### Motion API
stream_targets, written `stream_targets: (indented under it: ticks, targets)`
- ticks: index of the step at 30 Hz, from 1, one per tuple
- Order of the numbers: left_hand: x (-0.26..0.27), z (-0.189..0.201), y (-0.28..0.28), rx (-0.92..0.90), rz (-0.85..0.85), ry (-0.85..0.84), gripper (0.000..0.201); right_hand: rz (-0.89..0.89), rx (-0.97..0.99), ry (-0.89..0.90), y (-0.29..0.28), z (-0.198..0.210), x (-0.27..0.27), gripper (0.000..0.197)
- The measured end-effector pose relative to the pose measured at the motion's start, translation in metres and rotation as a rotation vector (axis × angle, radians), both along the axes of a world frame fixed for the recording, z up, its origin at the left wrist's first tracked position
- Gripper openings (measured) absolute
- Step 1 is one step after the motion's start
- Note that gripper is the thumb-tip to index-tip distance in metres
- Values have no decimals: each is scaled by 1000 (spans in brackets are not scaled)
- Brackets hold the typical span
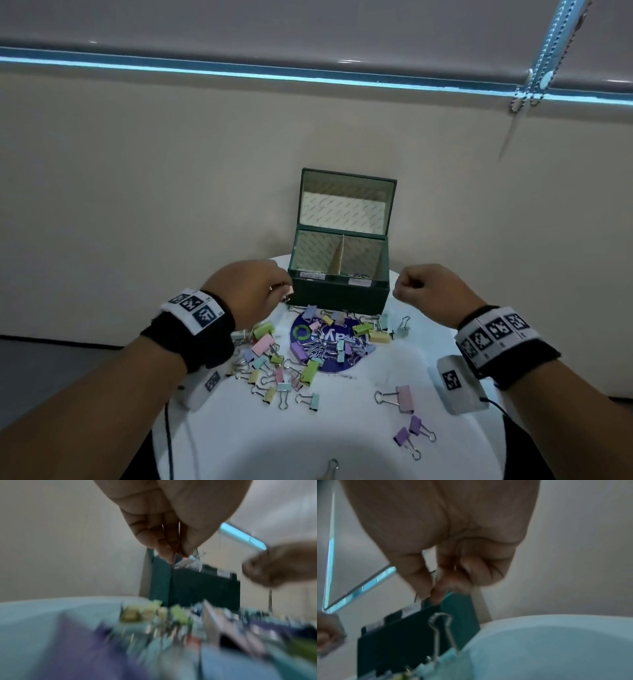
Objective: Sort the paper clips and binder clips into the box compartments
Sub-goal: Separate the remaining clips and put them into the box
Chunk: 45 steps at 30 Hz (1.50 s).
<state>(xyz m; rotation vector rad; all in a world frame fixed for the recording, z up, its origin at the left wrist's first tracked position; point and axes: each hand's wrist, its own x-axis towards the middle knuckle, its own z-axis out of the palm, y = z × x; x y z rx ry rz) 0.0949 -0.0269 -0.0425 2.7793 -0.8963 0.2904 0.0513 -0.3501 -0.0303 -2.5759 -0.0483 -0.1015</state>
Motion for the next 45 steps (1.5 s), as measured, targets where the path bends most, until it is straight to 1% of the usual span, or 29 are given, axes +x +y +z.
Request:
stream_targets:
  ticks: [1, 2, 3, 4, 6, 8, 10, 12, 13, 15, 16, 18, 19, 21, 22, 25, 30, 32, 36, 38, 39, 41, 42, 43, 45]
  targets:
    - [0, 4, -2, -22, -9, -31, 24, 52, -60, 137, -4, -7, -5, 13]
    - [0, 8, -4, -42, -10, -54, 23, 106, -114, 232, -6, -12, -9, 9]
    - [1, 11, -7, -63, -5, -71, 22, 145, -158, 273, -7, -15, -13, 6]
    - [2, 15, -10, -93, -1, -77, 21, 166, -179, 267, -6, -17, -16, 6]
    - [8, 22, -18, -186, 11, -73, 20, 162, -180, 230, -4, -17, -18, 12]
    - [16, 31, -28, -265, 32, -63, 19, 161, -170, 237, -2, -17, -18, 16]
    - [27, 40, -37, -297, 74, -23, 21, 179, -187, 246, 2, -19, -17, 10]
    - [38, 44, -42, -256, 122, 21, 24, 185, -209, 209, 7, -22, -17, 5]
    - [43, 44, -41, -220, 146, 23, 26, 191, -202, 173, 9, -23, -17, 8]
    - [53, 38, -31, -152, 210, 12, 25, 219, -121, 121, 14, -24, -19, 15]
    - [56, 34, -25, -103, 244, 24, 22, 230, -70, 113, 16, -25, -20, 15]
    - [55, 23, -16, 96, 273, 134, 20, 237, -32, 133, 21, -27, -22, 15]
    - [50, 17, -14, 218, 257, 219, 23, 243, -46, 145, 23, -29, -23, 19]
    - [38, 5, -14, 401, 192, 328, 38, 271, -104, 168, 26, -33, -21, 30]
    - [34, 1, -15, 442, 161, 333, 42, 284, -125, 183, 27, -34, -21, 35]
    - [30, 2, -14, 454, 114, 311, 38, 291, -182, 213, 28, -35, -22, 39]
    - [24, 2, -13, 455, 132, 313, 18, 297, -210, 213, 30, -35, -24, 30]
    - [21, 4, -12, 441, 127, 317, 10, 303, -200, 207, 29, -34, -23, 30]
    - [7, 17, -14, 288, 55, 307, 20, 364, -235, 271, 32, -34, -25, 38]
    - [-3, 21, -21, 221, 3, 359, 12, 371, -241, 281, 33, -35, -26, 35]
    - [-8, 23, -25, 204, -28, 402, 15, 372, -237, 273, 33, -35, -26, 32]
    - [-16, 22, -38, 237, -85, 460, 31, 373, -224, 249, 32, -36, -26, 25]
    - [-19, 21, -46, 273, -104, 463, 34, 371, -219, 241, 32, -36, -26, 23]
    - [-21, 20, -54, 298, -116, 457, 33, 373, -217, 236, 33, -37, -26, 25]
    - [-25, 18, -69, 311, -106, 450, 28, 384, -222, 236, 33, -37, -27, 35]
